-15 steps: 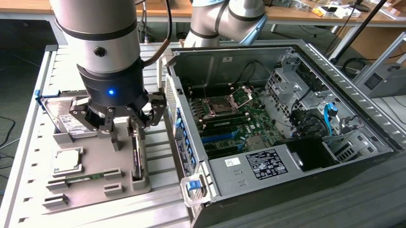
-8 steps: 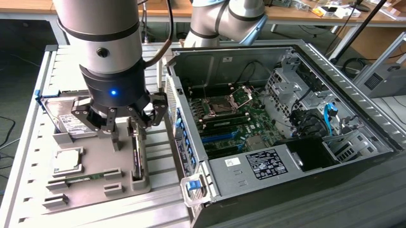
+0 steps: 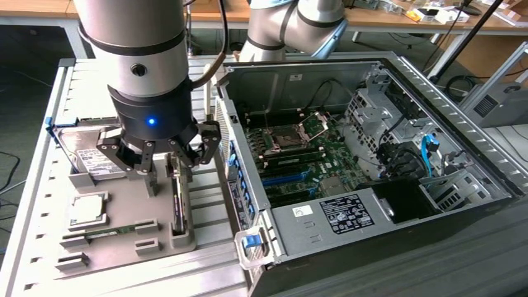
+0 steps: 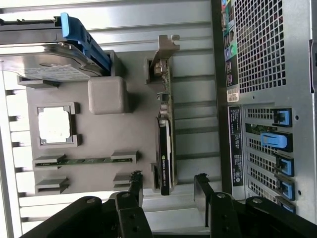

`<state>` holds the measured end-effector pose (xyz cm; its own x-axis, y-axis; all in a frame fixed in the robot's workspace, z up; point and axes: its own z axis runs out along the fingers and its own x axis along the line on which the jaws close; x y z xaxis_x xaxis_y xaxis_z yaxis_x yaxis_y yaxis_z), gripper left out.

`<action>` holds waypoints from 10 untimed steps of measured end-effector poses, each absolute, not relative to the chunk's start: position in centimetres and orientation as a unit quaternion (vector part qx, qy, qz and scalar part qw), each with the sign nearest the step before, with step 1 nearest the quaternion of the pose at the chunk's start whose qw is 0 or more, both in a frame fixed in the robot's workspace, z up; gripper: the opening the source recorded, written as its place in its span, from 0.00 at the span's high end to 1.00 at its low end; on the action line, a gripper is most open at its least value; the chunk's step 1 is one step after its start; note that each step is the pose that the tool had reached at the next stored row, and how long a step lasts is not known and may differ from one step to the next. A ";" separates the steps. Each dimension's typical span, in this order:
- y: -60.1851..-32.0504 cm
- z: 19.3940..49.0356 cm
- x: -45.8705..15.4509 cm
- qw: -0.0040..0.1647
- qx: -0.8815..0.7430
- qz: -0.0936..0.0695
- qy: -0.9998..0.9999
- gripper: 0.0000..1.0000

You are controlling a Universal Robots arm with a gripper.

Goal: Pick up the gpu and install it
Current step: 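Pick up the gpu and move the gpu toward the slot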

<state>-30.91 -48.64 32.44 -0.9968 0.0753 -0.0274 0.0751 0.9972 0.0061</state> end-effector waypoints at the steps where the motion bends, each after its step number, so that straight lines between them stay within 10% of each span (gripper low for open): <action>1: -48.6 32.4 -30.9 0.014 0.038 0.003 0.999 0.46; 10: -48.6 32.3 -30.6 0.014 0.038 0.003 0.999 0.46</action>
<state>-30.65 -48.64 32.31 -0.9968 0.0752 -0.0274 0.0751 0.9972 0.0061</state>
